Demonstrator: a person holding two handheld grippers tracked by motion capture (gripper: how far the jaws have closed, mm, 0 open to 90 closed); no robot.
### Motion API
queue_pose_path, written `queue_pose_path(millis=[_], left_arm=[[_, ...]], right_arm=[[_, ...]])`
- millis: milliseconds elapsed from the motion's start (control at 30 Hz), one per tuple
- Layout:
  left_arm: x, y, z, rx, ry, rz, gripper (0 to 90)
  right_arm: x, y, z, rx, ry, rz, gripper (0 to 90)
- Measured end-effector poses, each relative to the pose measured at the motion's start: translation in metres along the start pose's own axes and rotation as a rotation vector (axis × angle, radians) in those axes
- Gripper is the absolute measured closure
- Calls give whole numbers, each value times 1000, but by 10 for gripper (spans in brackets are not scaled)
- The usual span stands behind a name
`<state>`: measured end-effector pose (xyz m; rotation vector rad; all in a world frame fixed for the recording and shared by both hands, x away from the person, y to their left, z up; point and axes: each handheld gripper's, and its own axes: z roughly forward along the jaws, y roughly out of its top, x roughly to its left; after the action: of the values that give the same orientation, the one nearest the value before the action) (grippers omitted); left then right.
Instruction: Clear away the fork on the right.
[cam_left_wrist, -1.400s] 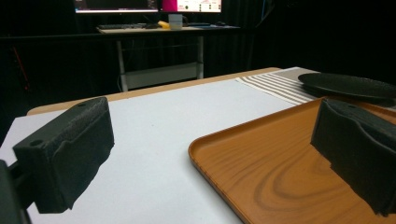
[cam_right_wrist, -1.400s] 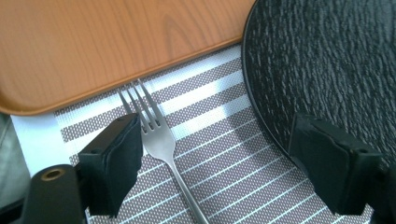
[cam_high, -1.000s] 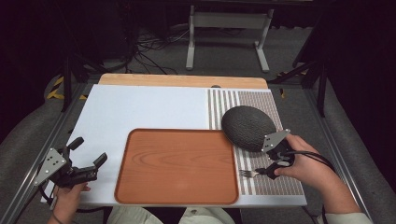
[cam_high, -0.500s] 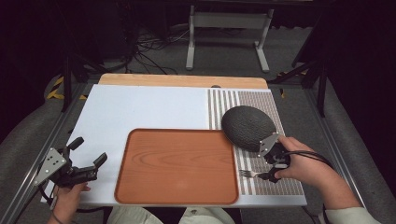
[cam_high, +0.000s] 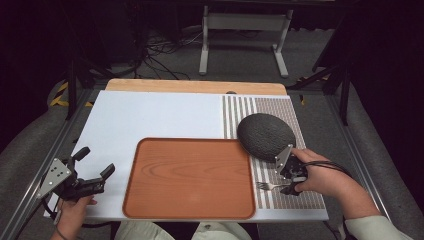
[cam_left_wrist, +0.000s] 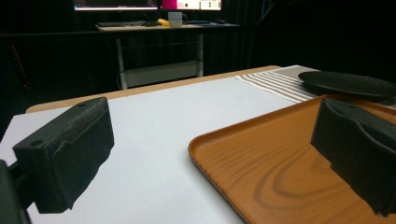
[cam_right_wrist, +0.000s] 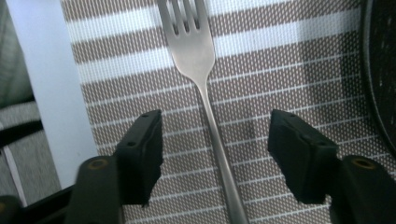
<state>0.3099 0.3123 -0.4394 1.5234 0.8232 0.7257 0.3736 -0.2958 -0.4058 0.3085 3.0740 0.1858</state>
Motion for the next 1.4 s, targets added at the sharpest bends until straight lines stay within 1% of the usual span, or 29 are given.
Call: queue_pose_path(millis=[67, 133, 267, 300, 333, 367, 400, 433, 567, 633, 700, 767, 833, 933, 1033, 1100, 1267, 1400], left_arm=[[0, 0, 0, 0, 1, 0, 0], [0, 0, 0, 0, 1, -1, 0], [0, 0, 0, 1, -1, -2, 0], [0, 0, 0, 1, -1, -2, 0], [0, 0, 0, 1, -2, -2, 0], [0, 0, 0, 2, -2, -2, 0], [0, 0, 0, 2, -2, -2, 0], [0, 0, 0, 2, -2, -1, 0], [0, 0, 0, 3, -3, 0, 0], [0, 0, 0, 4, -3, 0, 0], [0, 0, 0, 4, -3, 0, 0], [0, 0, 1, 4, -3, -2, 0], [0, 0, 1, 4, -4, -2, 0], [0, 0, 1, 2, -4, -2, 0], [0, 0, 0, 3, -3, -3, 0], [0, 0, 0, 2, -3, -3, 0], [0, 0, 1, 4, -3, -3, 0], [0, 0, 1, 2, -2, -2, 0]], right_arm=[[-2, 0, 1, 25, 0, -19, 444], [-3, 1, 3, 55, 8, -33, 476], [-4, 2, 6, 108, 32, -67, 565], [-4, 2, 6, 114, 38, -76, 584], [-4, 3, 7, 120, 37, -77, 605], [-4, 4, 7, 126, 39, -93, 629], [-4, 5, 7, 144, 42, -97, 663], [-4, 5, 7, 152, 44, -106, 688], [-5, 8, 8, 190, 38, -145, 783], [-5, 8, 9, 199, 32, -163, 822], [-4, 10, 9, 207, 38, -170, 830], [-4, 11, 9, 220, 32, -189, 833], [-3, 11, 9, 218, 24, -194, 834], [-3, 10, 10, 208, 26, -194, 838], [-2, 11, 9, 215, 21, -200, 842], [-2, 11, 8, 205, 7, -199, 841], [0, 10, -2, 150, -26, -178, 842], [-1, 9, -9, 139, -40, -174, 842]])
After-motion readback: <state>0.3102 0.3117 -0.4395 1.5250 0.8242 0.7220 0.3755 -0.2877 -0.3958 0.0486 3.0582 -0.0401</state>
